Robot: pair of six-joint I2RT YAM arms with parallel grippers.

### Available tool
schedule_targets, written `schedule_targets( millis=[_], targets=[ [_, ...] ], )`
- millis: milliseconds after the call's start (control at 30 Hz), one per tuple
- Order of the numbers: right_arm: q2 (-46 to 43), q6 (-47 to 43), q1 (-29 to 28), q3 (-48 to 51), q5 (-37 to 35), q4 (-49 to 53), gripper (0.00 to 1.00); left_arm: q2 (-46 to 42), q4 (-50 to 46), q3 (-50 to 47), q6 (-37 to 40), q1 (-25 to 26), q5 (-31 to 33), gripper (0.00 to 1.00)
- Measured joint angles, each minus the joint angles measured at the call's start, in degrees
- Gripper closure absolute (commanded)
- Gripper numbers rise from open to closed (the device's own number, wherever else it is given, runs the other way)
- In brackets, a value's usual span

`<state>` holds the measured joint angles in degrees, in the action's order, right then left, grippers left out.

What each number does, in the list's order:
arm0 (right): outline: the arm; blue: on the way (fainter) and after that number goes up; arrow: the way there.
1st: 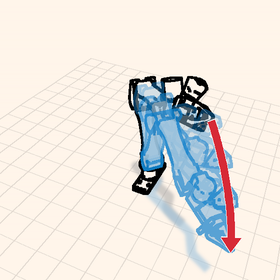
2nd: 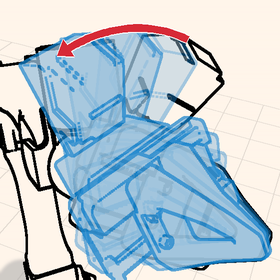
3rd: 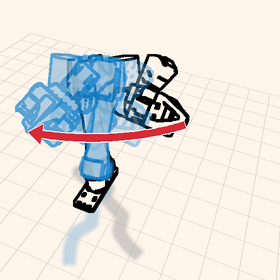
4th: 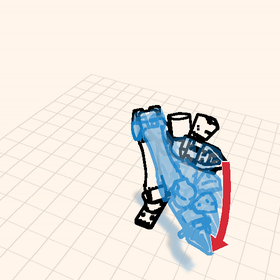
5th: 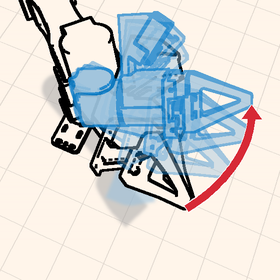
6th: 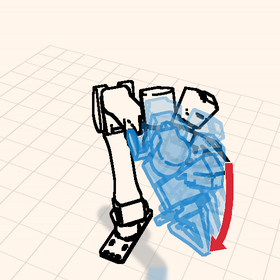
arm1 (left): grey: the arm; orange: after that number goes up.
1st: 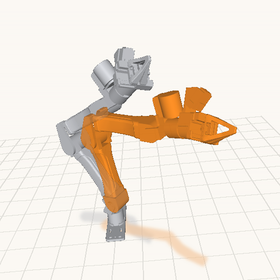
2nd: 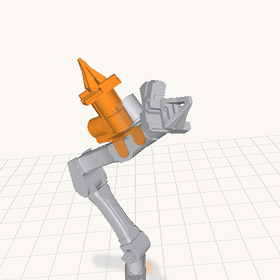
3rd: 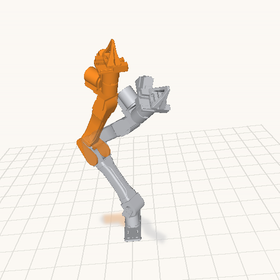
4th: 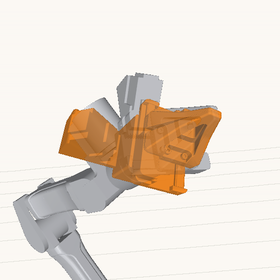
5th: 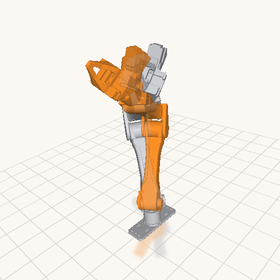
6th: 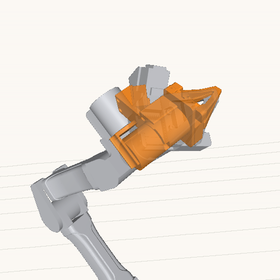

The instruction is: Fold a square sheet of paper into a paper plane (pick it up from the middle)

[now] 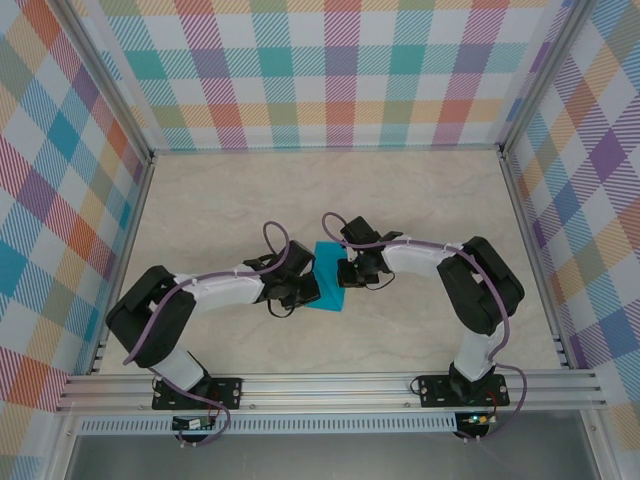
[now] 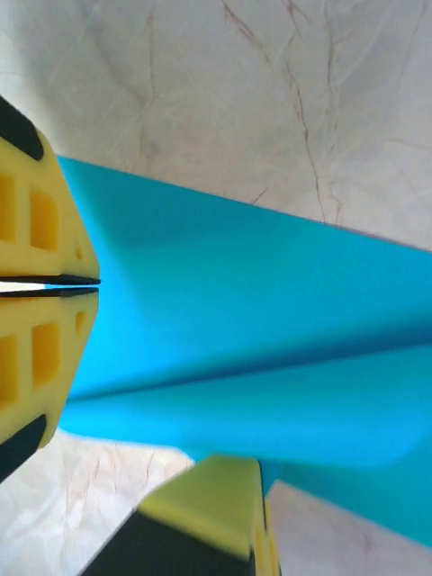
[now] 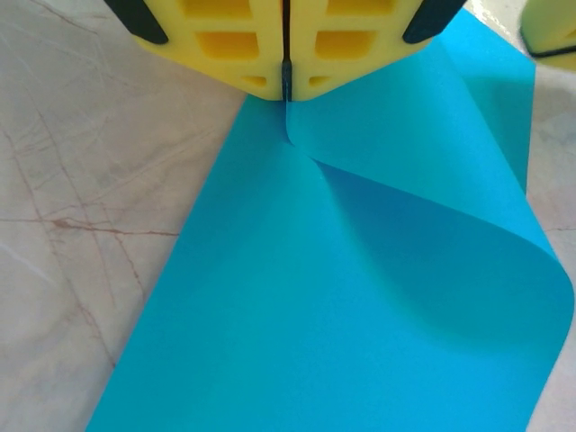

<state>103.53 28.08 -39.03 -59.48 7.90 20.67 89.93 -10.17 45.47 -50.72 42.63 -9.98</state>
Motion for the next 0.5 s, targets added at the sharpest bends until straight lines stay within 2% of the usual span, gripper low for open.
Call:
schedule_targets(
  millis=[233,500],
  targets=[
    [0.0,0.0,0.0,0.0,0.0,0.0,0.93,-2.9,9.9,-2.7,-3.6,-5.3,-5.2,0.99],
    [0.4,0.0,0.0,-0.7,0.0,0.7,0.93,2.4,18.4,-1.6,-5.7,-6.1,-9.9,0.99]
  ],
)
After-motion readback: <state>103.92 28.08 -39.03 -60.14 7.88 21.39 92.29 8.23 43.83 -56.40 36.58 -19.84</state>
